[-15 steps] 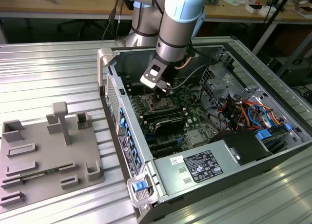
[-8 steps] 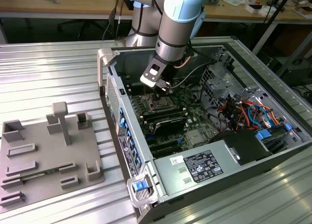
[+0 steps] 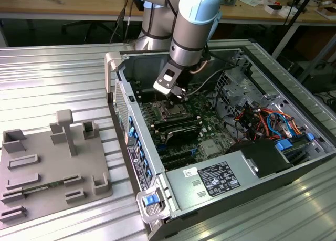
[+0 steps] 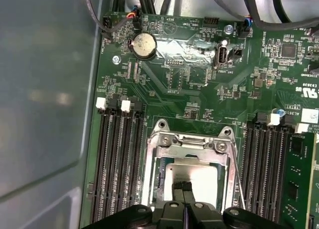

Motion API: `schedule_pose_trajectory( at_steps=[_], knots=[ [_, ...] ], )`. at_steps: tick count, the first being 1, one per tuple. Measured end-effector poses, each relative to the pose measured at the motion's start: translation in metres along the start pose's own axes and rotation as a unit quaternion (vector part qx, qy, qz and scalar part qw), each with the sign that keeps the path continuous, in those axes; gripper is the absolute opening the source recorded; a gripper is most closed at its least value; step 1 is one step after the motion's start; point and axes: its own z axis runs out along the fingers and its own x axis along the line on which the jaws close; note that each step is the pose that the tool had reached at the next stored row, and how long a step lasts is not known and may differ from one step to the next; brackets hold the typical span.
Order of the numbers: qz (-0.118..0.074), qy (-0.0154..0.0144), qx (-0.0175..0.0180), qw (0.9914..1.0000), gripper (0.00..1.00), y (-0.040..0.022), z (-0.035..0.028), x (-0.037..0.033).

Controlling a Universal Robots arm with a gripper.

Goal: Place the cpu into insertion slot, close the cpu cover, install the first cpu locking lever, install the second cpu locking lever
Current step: 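Close the cpu cover, then install the first cpu locking lever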

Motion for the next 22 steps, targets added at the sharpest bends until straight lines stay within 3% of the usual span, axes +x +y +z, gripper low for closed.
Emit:
schedule_pose_trajectory(
  at_steps=[6,12,14,15,18,22],
  knots=[
    [-0.007,-0.0005,0.0006,0.99998,0.11,-0.0004,0.0053,-0.0012],
    [-0.006,-0.0004,0.0006,0.99998,0.11,0.0005,0.0056,0.0057],
    [-0.006,0.0010,-0.0006,0.99998,0.11,0.0013,0.0018,0.0071],
    [-0.006,0.0001,0.0001,0.99998,0.11,0.0014,-0.0080,0.0071],
    [-0.006,0.0002,0.0000,0.99998,0.11,0.0018,-0.0219,0.0073],
    [-0.006,0.0001,0.0001,0.99998,0.11,0.0018,-0.0229,0.0073]
  ],
)
